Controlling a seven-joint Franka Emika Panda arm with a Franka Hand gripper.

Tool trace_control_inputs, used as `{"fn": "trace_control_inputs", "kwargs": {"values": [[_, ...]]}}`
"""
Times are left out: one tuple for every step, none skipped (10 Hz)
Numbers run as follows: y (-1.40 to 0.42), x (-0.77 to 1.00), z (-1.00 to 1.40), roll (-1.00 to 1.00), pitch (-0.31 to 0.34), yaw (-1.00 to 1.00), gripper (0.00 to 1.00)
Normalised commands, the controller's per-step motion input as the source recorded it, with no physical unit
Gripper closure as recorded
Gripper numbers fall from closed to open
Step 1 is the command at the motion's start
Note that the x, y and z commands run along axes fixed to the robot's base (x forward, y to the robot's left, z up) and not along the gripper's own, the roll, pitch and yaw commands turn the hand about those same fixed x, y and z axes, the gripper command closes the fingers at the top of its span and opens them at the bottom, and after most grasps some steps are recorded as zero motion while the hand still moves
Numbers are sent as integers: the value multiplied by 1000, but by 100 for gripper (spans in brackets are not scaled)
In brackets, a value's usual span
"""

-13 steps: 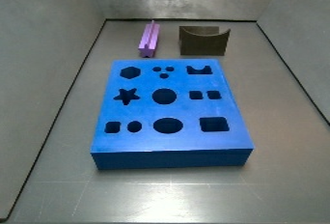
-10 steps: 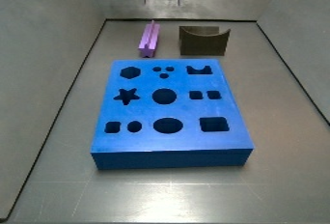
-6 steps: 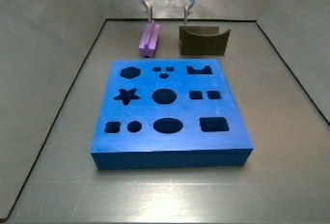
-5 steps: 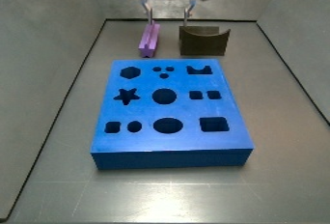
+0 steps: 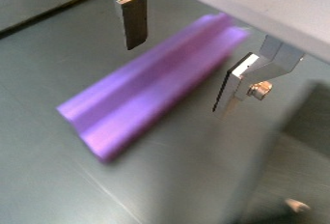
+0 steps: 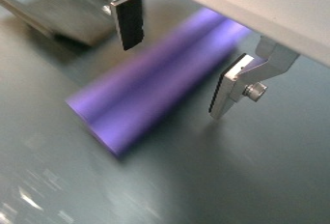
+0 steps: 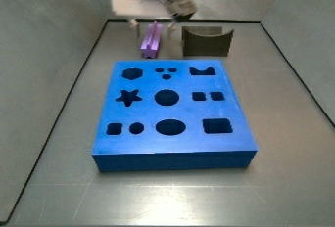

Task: Pick up the star object. Move up. Place the star object on the fixture. Regrasp the star object. Move to above the board. Insert the star object.
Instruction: Pick up the star object.

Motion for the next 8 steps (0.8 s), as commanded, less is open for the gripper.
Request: {"fn": "trace_control_inputs", "kwargs": {"values": [[-34, 69, -354, 0, 0, -17, 0], [0, 0, 0, 0, 20, 0, 0], [0, 0, 0, 0, 0, 0, 100], [-37, 0, 0, 0, 0, 0, 100], [-89, 0, 0, 0, 0, 37, 100], [-180, 0, 0, 0, 0, 46, 100], [0, 0, 0, 0, 0, 0, 100], [0, 0, 0, 0, 0, 0, 100]]}}
